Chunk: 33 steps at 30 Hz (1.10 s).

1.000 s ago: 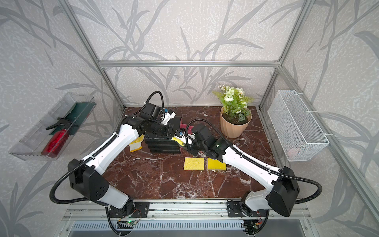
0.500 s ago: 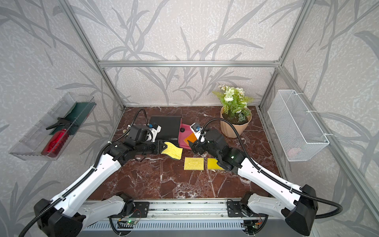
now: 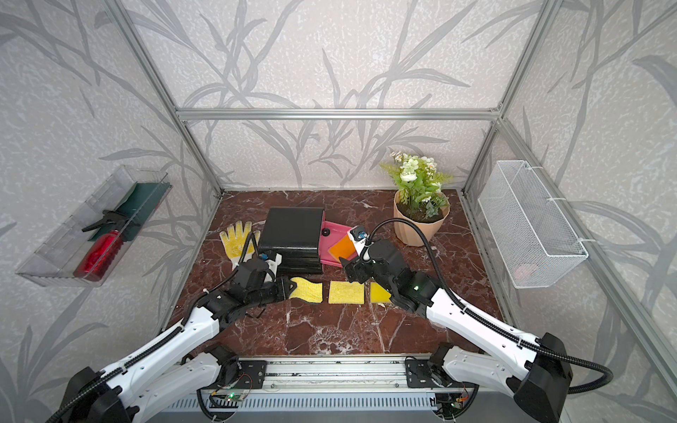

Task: Take the sponge out of the drawer
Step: Place the sponge at the center of the board.

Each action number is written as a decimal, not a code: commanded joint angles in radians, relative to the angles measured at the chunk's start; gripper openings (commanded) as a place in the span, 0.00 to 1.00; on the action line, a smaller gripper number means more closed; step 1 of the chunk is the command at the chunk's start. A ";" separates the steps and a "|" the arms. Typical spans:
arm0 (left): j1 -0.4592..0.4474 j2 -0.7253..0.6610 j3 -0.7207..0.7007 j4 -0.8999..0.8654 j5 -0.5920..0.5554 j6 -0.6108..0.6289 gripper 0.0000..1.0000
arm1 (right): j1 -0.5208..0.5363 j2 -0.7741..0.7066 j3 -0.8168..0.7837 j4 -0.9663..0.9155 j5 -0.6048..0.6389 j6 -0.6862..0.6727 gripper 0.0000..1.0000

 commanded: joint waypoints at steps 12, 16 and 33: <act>-0.009 0.147 -0.081 0.227 -0.105 -0.006 0.00 | -0.001 -0.008 -0.012 0.007 0.036 0.017 0.92; -0.009 0.176 -0.085 0.233 -0.121 -0.006 0.00 | -0.001 0.005 -0.009 0.006 0.035 0.016 0.92; -0.009 0.103 -0.008 0.021 -0.242 0.028 0.41 | -0.001 0.061 0.011 0.006 0.035 0.003 0.93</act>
